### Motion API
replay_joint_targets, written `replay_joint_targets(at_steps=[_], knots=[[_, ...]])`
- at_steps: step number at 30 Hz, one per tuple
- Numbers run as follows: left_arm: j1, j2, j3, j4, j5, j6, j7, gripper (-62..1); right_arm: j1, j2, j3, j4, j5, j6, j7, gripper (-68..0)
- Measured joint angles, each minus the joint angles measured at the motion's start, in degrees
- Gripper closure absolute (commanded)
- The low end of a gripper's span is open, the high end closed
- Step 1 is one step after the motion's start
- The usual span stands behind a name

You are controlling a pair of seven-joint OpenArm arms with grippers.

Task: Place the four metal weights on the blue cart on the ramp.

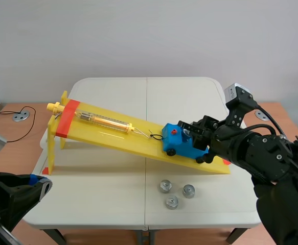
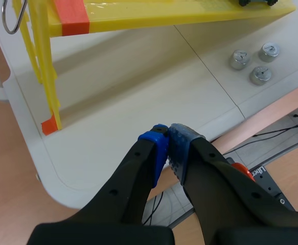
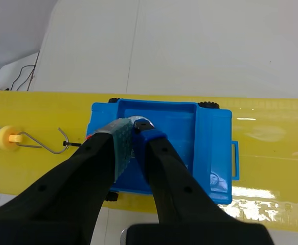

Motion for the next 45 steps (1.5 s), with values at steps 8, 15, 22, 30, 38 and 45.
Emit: replay_joint_targets(at_steps=[8,15,22,30,38,45], knots=[[0.00,0.00,0.00,0.00,0.00,0.00,0.02,-3.4,2.14,-0.13,0.00,-3.32,-0.52,-0.57,2.14,-0.6],[0.00,0.00,0.00,0.00,0.00,0.00,0.02,-3.4,2.16,-0.81,0.00,-3.32,-1.70,-1.62,2.38,-4.3],[0.00,0.00,0.00,0.00,0.00,0.00,0.02,-3.4,2.16,-0.81,0.04,-3.32,-2.36,-1.40,2.38,-25.4],[0.00,0.00,0.00,0.00,0.00,0.00,0.02,-3.4,0.39,-0.52,4.85,0.59,-2.34,1.95,0.76,-30.8],[0.00,0.00,0.00,0.00,0.00,0.00,0.00,-3.4,-8.07,6.32,6.45,16.02,-2.34,3.15,-0.33,-30.8],[0.00,0.00,0.00,0.00,0.00,0.00,0.00,-3.4,-16.44,15.28,6.43,27.74,-1.70,4.24,-2.47,-30.8]])
